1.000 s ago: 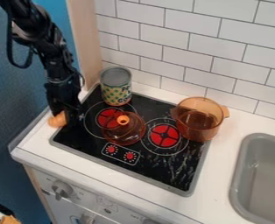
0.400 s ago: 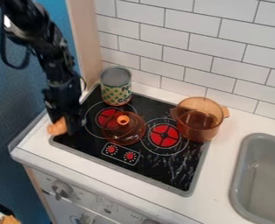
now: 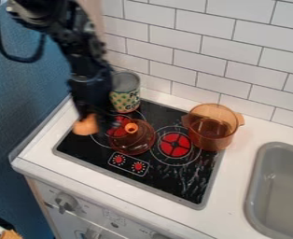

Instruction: Move the croissant to the bottom right corner of the stove

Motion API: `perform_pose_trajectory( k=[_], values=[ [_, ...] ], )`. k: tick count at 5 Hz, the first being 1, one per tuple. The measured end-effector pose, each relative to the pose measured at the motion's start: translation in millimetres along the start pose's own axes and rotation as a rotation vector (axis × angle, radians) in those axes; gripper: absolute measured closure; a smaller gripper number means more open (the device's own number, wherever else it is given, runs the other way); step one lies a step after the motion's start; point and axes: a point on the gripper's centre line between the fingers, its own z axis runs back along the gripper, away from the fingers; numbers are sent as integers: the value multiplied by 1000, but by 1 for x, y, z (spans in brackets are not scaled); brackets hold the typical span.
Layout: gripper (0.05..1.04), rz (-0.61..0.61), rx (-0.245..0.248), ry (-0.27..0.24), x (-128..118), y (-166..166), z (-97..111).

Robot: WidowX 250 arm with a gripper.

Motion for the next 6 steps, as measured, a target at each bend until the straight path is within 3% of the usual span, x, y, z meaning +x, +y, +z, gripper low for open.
perform_pose_trajectory(
  k=[1,2,4,5,6],
  values=[
    [444,-156,-38,-27,16,-45,-3],
    [444,-256,-60,4,28,-93,-21],
    [444,-307,-39,86,34,-124,-69],
    [366,-325,-37,85,36,-128,-75],
    [118,-316,-37,83,38,-128,-75]
  ],
)
